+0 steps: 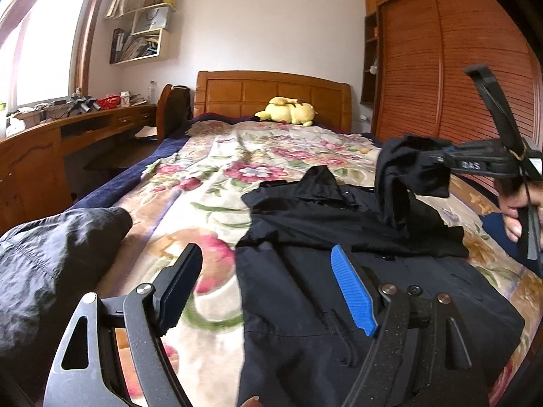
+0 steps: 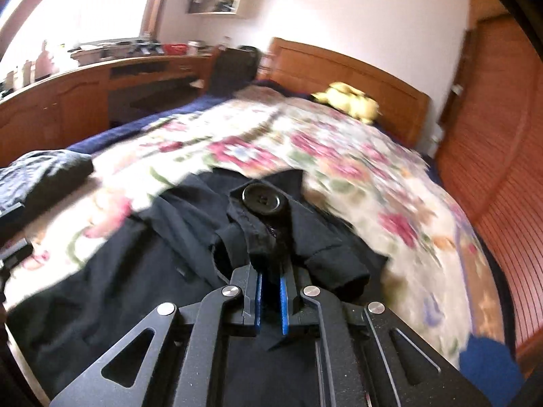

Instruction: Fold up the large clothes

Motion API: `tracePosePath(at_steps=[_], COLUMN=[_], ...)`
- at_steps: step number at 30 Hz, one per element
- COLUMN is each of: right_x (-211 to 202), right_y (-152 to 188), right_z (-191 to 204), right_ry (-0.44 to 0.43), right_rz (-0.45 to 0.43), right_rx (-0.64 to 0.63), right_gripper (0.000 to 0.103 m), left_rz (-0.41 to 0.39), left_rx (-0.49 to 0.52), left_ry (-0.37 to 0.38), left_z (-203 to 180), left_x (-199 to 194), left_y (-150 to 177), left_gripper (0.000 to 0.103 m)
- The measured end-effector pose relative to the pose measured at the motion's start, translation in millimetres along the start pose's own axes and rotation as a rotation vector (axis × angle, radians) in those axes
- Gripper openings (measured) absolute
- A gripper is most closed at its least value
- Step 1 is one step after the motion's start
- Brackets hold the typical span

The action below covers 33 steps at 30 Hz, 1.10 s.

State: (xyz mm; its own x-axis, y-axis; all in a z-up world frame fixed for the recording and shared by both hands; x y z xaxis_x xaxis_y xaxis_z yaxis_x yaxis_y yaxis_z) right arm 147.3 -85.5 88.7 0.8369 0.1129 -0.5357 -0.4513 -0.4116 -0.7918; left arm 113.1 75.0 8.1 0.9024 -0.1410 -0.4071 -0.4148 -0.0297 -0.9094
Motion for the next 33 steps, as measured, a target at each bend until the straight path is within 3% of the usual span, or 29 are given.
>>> tracePosePath(at_steps=[3,8,13,19,24,33], right_x=[13.0,18.6,10.4,13.5,20.5,19.7], right_y=[-15.1,-30.8,-23.4,-14.9,19.7,124.6], right_z=[32.9,46.1,23.9,24.8,9.9,-37.6], right_ry=[-0.060,-0.132,-0.195,-0.127,-0.070,0.002], right_rz=[0.017,-0.011,-0.055,-0.047,0.013,0.139], right_rx=[-0.024,0.000,0.025,-0.009,0.024,0.133], right_gripper=[0.013,0.040,0.052,0.054,0.054,0.054], left_rz=[0.005,-0.003,-0.005,-0.002,0.007,0.031], left_rx=[-0.014,-0.027,-0.038,-0.025,-0.002,0.014], left_ry=[-0.009,-0.018,-0.019,-0.013,-0.019,-0.038], left_z=[9.0,17.8,21.6,19.3,17.3,22.0], left_x=[0.9,-2.2,-2.2,0.1,1.3,2.2], left_y=[1.2,0.3,-0.6,-1.0,2.6,12.7], left_gripper=[0.079,0.079,0.079,0.079,0.079,0.079])
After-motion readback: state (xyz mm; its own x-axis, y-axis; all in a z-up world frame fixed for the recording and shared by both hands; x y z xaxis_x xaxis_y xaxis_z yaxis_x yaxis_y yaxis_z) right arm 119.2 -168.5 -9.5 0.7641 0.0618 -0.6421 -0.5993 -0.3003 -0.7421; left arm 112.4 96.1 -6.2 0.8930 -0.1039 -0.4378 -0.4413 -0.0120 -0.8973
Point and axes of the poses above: each gripper's, at about its wrist camera, not at the fingertips, and x roughly the way its jaws point, z to its left, y to its underside, the point moved 9 cm from there along x, roughly the way its jaws point
